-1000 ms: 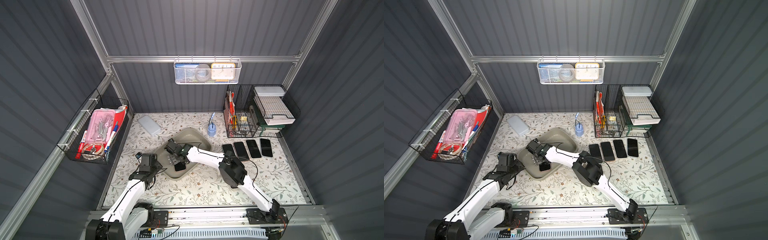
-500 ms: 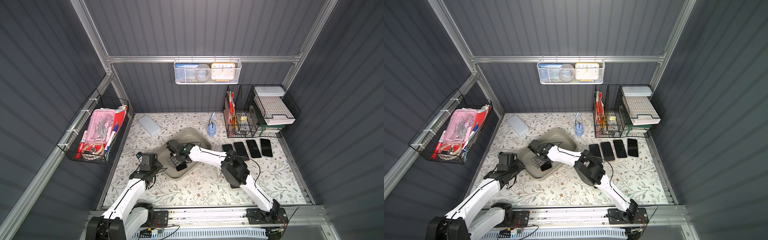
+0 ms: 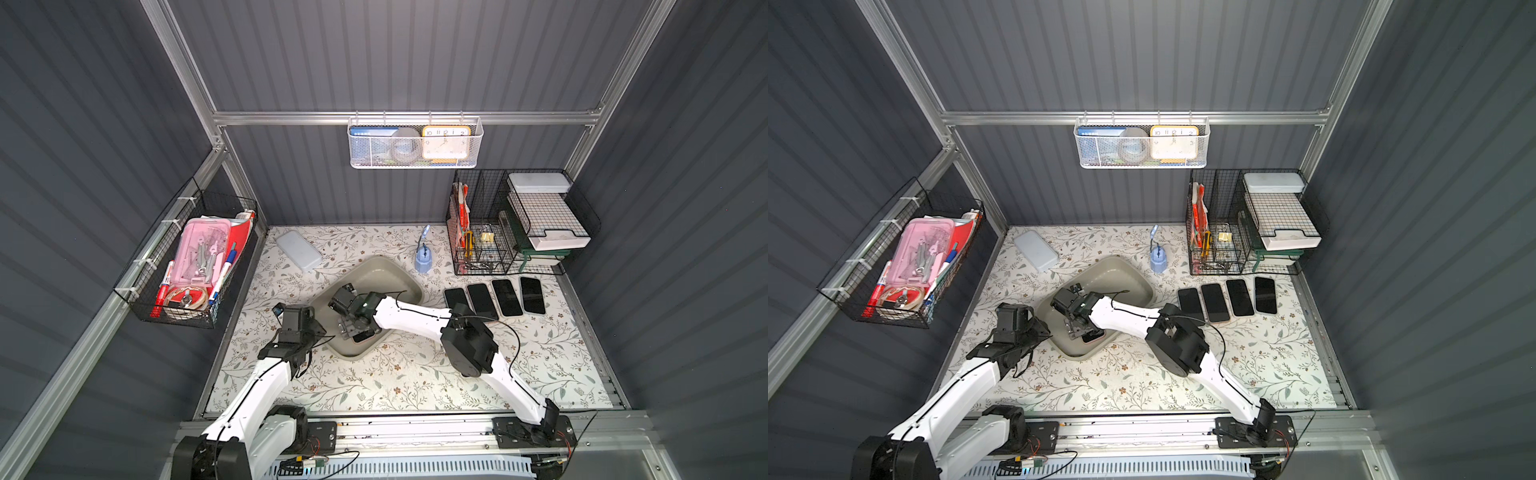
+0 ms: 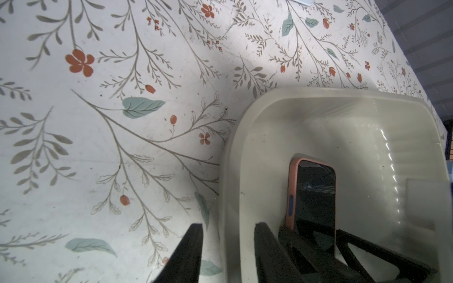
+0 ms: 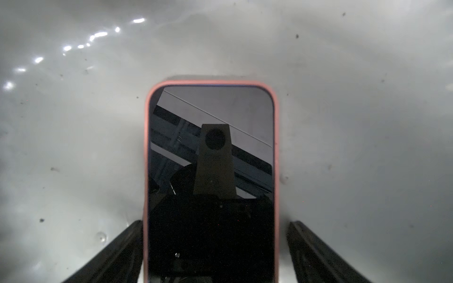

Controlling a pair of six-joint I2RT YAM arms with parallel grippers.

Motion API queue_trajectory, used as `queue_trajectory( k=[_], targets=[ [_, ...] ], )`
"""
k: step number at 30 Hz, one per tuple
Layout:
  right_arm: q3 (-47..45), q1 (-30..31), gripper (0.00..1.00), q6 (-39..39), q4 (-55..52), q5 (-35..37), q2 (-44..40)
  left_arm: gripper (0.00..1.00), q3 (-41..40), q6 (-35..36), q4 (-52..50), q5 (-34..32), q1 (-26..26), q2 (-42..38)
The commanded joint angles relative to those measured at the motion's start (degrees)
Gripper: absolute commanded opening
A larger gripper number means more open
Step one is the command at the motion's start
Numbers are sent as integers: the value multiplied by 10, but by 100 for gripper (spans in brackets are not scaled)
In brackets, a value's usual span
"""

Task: Take the phone out of the storage box
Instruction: Pick up the phone from the storage box.

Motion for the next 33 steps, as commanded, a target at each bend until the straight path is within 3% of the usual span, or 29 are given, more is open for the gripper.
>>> queue_trajectory(
  k=[1, 6, 13, 22, 33],
  targets=[
    [-10, 0, 88, 15, -53, 1, 24, 40, 5, 10, -18, -2, 4, -12],
    [-10, 0, 69, 8, -50, -10, 26, 40, 4, 8, -16, 1, 4, -9],
    [15, -6, 60, -24, -32, 9, -2, 43, 11, 11, -10, 12, 4, 6],
    [-28, -43, 53, -42, 38, 11, -122, 53, 11, 17, -2, 13, 4, 14],
    [-218, -117, 52, -42, 54, 10, -323, 74, 34, 49, 2, 15, 4, 47]
  ],
)
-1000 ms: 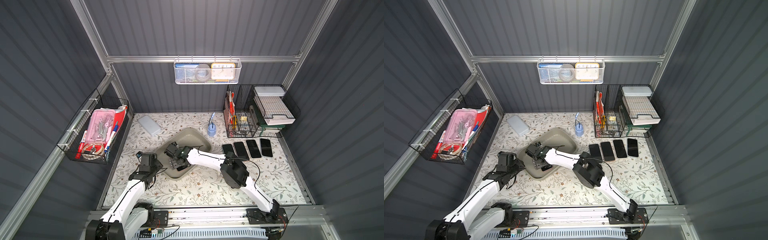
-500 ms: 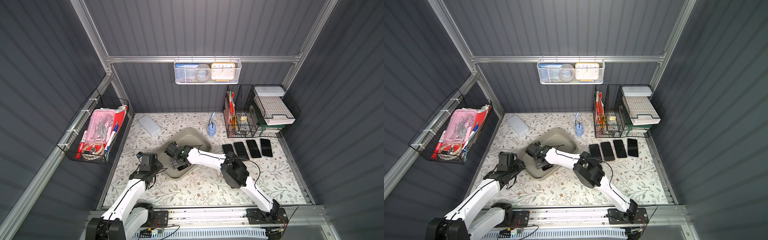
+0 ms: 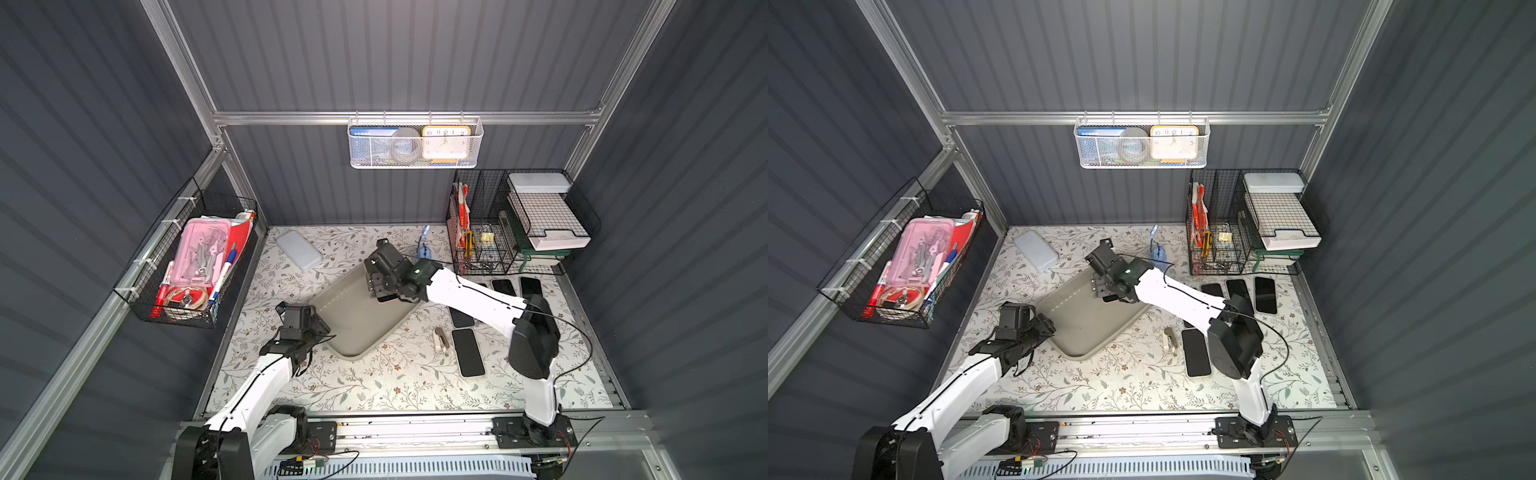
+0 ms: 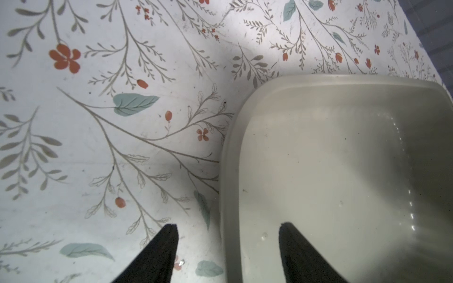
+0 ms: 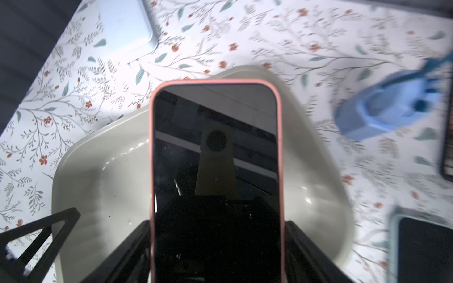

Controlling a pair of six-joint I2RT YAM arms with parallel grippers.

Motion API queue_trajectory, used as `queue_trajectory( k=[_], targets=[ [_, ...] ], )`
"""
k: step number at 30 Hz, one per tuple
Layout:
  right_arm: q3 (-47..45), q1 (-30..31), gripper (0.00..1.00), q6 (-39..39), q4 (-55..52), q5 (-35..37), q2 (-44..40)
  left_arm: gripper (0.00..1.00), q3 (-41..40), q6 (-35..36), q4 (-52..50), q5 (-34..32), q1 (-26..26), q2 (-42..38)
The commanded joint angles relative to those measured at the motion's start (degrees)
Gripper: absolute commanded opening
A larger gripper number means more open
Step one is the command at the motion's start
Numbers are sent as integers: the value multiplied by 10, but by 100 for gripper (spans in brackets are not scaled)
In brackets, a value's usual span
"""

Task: Take the phone out of the storage box
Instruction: Pick up the phone from the storage box, then place the phone at the center of the board.

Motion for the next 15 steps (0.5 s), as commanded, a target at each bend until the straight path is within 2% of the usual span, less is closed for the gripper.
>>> queue_trajectory(
  k=[1, 3, 6, 15],
  targets=[
    [-72, -24, 52, -2, -8, 11, -60, 75, 25, 25, -3, 5, 4, 14],
    [-135, -47, 52, 1, -19, 13, -109, 79, 30, 34, -4, 6, 4, 22],
    [-225, -80, 52, 0, -36, 9, -178, 94, 36, 47, -6, 3, 4, 28],
    [-419, -152, 51, 0, -111, 14, -354, 99, 63, 88, -11, -3, 4, 38]
  ],
)
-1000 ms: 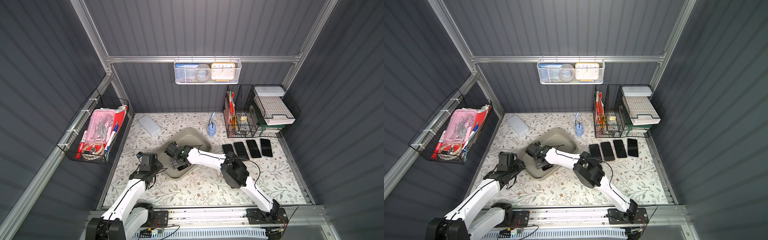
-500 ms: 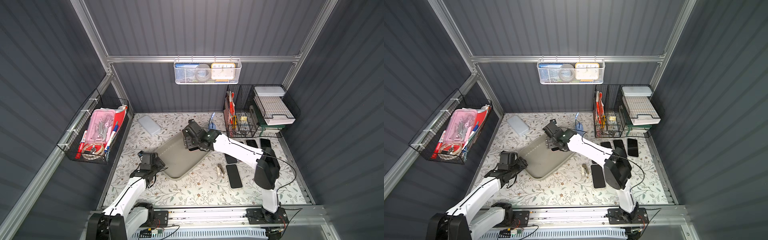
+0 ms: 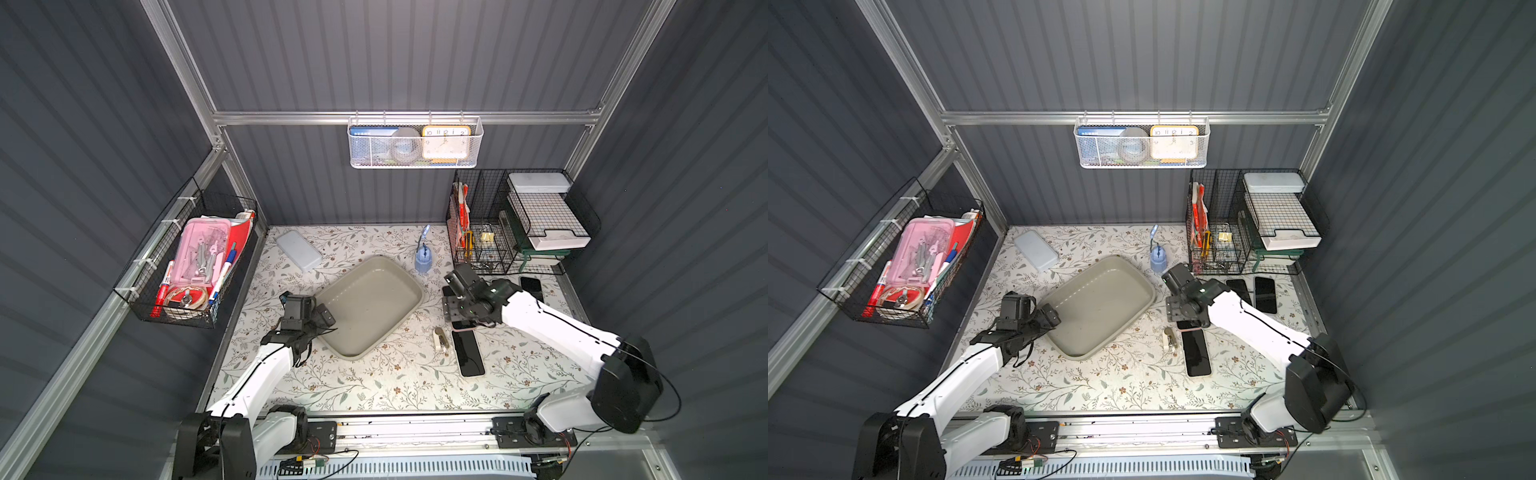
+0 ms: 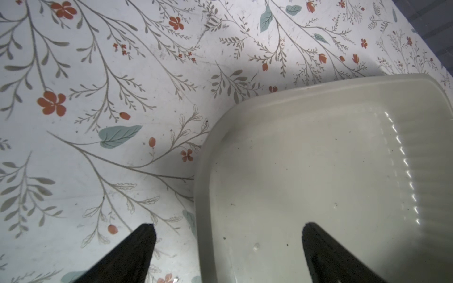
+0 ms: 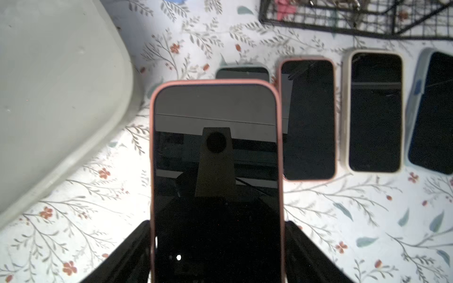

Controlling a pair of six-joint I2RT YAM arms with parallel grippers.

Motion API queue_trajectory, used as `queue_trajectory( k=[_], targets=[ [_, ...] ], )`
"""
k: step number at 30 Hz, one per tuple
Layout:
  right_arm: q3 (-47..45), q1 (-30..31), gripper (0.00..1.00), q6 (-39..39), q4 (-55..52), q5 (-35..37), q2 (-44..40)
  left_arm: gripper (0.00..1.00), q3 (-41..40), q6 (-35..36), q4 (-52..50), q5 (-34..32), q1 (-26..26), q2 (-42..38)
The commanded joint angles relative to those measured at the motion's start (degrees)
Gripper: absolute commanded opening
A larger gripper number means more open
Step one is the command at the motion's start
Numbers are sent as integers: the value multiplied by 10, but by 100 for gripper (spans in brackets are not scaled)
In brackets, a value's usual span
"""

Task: Take the phone out of the storage box
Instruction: Place the phone at the center of the board.

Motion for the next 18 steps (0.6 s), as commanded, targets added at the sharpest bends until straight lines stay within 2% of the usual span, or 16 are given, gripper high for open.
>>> queue_trajectory(
  k=[1, 10, 12, 14, 18],
  targets=[
    [-41, -14, 51, 2, -31, 12, -51, 99, 18, 31, -6, -4, 4, 3],
    [-127, -71, 51, 19, -77, -11, -124, 99, 17, 46, 10, 11, 4, 7],
    [-139, -83, 51, 25, -77, -23, -129, 99, 15, 50, 13, 11, 4, 4],
    [-152, -86, 52, 37, -66, -4, -130, 99, 13, 53, 15, 12, 4, 3],
    [-182, -130, 53, 57, -33, -11, -115, 99, 13, 59, 17, 15, 5, -2]
  ],
)
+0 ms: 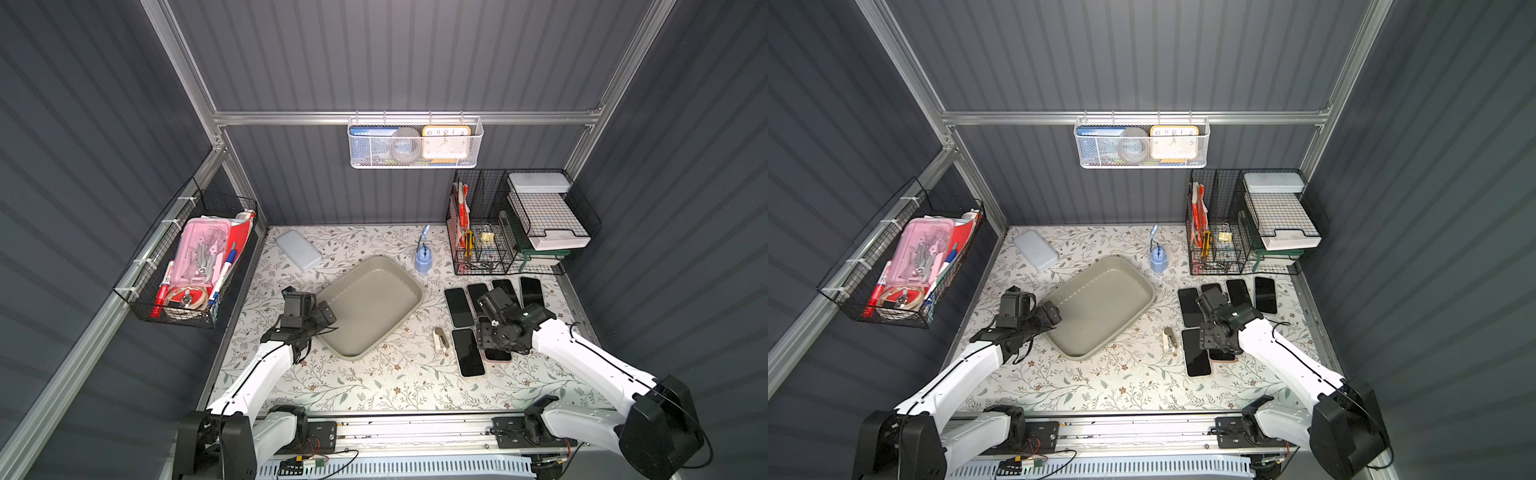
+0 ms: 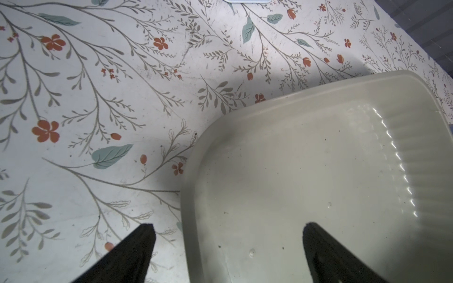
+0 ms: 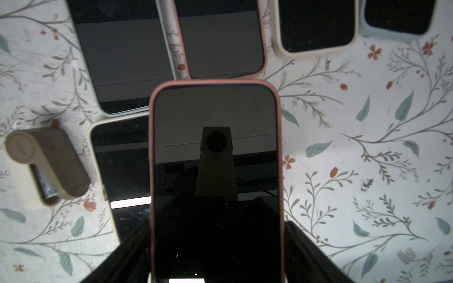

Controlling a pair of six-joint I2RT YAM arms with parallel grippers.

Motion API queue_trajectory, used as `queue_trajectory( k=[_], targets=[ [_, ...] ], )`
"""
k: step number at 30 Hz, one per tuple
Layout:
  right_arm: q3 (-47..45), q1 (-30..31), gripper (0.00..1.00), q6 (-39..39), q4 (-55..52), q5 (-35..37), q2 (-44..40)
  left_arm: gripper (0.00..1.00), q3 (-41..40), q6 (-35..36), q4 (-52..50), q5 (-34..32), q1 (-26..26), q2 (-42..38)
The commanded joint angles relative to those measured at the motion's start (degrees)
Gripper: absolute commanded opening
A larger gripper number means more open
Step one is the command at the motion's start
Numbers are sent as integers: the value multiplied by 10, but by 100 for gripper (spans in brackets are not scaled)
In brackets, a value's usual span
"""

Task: Take the phone out of the storage box
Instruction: Place the phone at the center of the board.

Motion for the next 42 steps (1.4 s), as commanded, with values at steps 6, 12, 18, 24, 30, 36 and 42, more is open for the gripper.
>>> queue_trajectory(
  k=[6, 12, 18, 24, 30, 36, 42],
  targets=[
    [-15, -82, 53, 35, 28, 7, 39, 99, -2, 26, 10, 8, 4, -14],
    [-24, -129, 55, 55, 52, -18, 66, 99, 0, 29, 17, 13, 4, -6],
    [-38, -160, 54, 64, 81, -31, 114, 99, 4, 34, 17, 18, 4, 0],
    [-46, -169, 55, 64, 96, -63, 146, 99, 3, 35, 18, 19, 4, -2],
    [-35, -168, 82, 74, 71, -60, 136, 99, 3, 37, 16, 17, 4, -6],
    [-44, -168, 99, 88, 54, -49, 96, 99, 5, 42, 16, 22, 4, -1],
    [-20, -140, 99, 101, 7, 4, -32, 99, 15, 50, 9, 28, 4, 8]
  ],
)
